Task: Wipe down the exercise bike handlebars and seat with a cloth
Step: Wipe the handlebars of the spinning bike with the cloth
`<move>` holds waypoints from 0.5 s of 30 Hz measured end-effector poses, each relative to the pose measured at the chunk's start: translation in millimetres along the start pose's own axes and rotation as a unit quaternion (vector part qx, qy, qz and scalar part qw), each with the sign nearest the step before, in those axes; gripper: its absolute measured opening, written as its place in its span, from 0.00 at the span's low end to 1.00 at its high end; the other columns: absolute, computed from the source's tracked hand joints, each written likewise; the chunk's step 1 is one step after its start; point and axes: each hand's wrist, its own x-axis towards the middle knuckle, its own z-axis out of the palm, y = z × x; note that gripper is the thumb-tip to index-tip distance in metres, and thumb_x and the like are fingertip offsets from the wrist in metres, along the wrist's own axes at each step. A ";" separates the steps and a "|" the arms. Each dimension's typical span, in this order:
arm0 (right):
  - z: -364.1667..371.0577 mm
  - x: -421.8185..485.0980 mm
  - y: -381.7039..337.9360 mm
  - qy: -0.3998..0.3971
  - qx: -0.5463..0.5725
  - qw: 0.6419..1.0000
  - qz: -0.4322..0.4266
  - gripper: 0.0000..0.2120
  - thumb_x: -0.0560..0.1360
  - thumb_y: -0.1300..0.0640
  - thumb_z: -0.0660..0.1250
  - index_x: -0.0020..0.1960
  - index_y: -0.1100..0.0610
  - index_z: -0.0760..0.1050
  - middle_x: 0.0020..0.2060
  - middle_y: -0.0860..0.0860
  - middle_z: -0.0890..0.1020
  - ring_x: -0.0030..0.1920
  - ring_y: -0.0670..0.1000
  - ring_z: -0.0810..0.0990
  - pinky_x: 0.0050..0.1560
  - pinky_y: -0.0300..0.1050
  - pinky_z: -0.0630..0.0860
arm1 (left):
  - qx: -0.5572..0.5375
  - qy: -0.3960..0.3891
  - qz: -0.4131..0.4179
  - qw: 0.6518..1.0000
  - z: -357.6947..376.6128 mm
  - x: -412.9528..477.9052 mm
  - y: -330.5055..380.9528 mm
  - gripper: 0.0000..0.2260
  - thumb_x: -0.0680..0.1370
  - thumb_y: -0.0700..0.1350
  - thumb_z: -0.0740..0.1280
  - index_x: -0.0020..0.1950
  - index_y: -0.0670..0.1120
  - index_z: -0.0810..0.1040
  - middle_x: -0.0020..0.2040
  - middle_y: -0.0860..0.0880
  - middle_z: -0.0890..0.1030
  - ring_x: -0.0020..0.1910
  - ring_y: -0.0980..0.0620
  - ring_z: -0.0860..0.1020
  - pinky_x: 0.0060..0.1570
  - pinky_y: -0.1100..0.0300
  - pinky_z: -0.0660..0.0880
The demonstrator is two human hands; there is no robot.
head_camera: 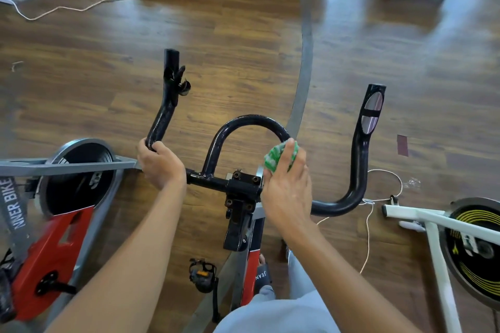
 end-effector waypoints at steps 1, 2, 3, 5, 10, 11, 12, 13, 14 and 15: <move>2.4 1.1 1.6 0.014 -0.004 1.000 -0.008 0.37 0.81 0.46 0.59 0.80 0.61 0.44 0.72 0.63 0.61 0.66 0.63 0.70 0.66 0.59 0.71 | -0.003 0.000 0.003 1.000 0.4 0.2 -0.6 0.16 0.83 0.45 0.54 0.68 0.44 0.72 0.64 0.43 0.77 0.59 0.44 0.76 0.49 0.59 0.65; 3.0 11.2 2.4 0.016 -0.003 1.000 -0.005 0.36 0.82 0.44 0.57 0.79 0.59 0.43 0.72 0.62 0.60 0.67 0.63 0.68 0.67 0.59 0.70 | -0.006 -0.001 0.005 1.000 0.3 0.2 -0.6 0.16 0.83 0.45 0.54 0.68 0.44 0.72 0.63 0.43 0.77 0.59 0.44 0.76 0.50 0.58 0.65; 4.1 28.0 1.7 0.012 -0.003 1.000 0.001 0.35 0.82 0.41 0.55 0.79 0.58 0.44 0.73 0.60 0.60 0.68 0.62 0.66 0.69 0.59 0.67 | -0.007 -0.001 0.005 1.000 0.5 0.1 -0.4 0.16 0.83 0.44 0.54 0.68 0.44 0.72 0.63 0.43 0.77 0.57 0.45 0.76 0.49 0.59 0.66; 5.5 67.6 -6.6 0.005 -0.026 0.999 -0.020 0.32 0.82 0.38 0.51 0.79 0.55 0.49 0.72 0.56 0.63 0.70 0.59 0.65 0.72 0.60 0.60 | -0.010 -0.001 0.000 1.000 -0.1 -1.1 0.6 0.16 0.83 0.44 0.54 0.68 0.44 0.72 0.63 0.44 0.77 0.53 0.49 0.74 0.49 0.59 0.66; 23.1 103.5 -50.9 -0.052 -0.098 0.959 -0.262 0.29 0.82 0.34 0.46 0.72 0.53 0.63 0.66 0.53 0.68 0.70 0.58 0.64 0.76 0.57 0.48 | -0.014 -0.014 -0.008 1.000 -1.7 -3.3 3.7 0.17 0.83 0.45 0.54 0.70 0.45 0.71 0.63 0.45 0.77 0.55 0.48 0.75 0.47 0.57 0.66; 24.9 97.2 -57.3 -0.078 -0.093 0.940 -0.319 0.29 0.82 0.35 0.46 0.72 0.54 0.64 0.67 0.53 0.69 0.72 0.58 0.62 0.77 0.58 0.46 | -0.014 -0.013 -0.010 1.000 -2.4 -2.5 3.1 0.17 0.83 0.45 0.54 0.70 0.45 0.71 0.63 0.45 0.77 0.56 0.47 0.76 0.48 0.57 0.66; 26.0 89.9 -58.8 -0.105 -0.086 0.916 -0.379 0.29 0.82 0.35 0.46 0.73 0.54 0.65 0.68 0.53 0.69 0.74 0.58 0.60 0.78 0.58 0.44 | -0.014 -0.013 -0.010 1.000 -2.8 -2.1 2.9 0.17 0.83 0.46 0.54 0.70 0.46 0.71 0.64 0.45 0.77 0.58 0.46 0.76 0.48 0.57 0.66; 27.1 83.8 -58.0 -0.127 -0.081 0.885 -0.441 0.28 0.83 0.36 0.46 0.73 0.53 0.66 0.69 0.53 0.70 0.75 0.57 0.60 0.78 0.57 0.43 | -0.012 -0.012 -0.009 1.000 -2.7 -0.6 2.1 0.17 0.83 0.45 0.54 0.70 0.46 0.72 0.64 0.44 0.77 0.59 0.45 0.76 0.49 0.57 0.66; 26.2 81.7 -56.5 -0.142 -0.084 0.851 -0.499 0.28 0.83 0.37 0.46 0.73 0.52 0.67 0.69 0.52 0.72 0.75 0.56 0.61 0.79 0.56 0.43 | -0.009 -0.010 -0.008 1.000 -2.7 0.9 1.7 0.17 0.83 0.45 0.55 0.70 0.46 0.72 0.64 0.44 0.77 0.60 0.45 0.76 0.49 0.58 0.65; 23.8 84.7 -55.7 -0.152 -0.088 0.823 -0.540 0.27 0.83 0.38 0.45 0.73 0.51 0.67 0.69 0.51 0.73 0.75 0.55 0.62 0.79 0.55 0.44 | -0.009 -0.007 -0.009 1.000 -2.3 2.9 0.8 0.17 0.83 0.45 0.55 0.70 0.45 0.72 0.64 0.44 0.77 0.60 0.44 0.76 0.49 0.59 0.64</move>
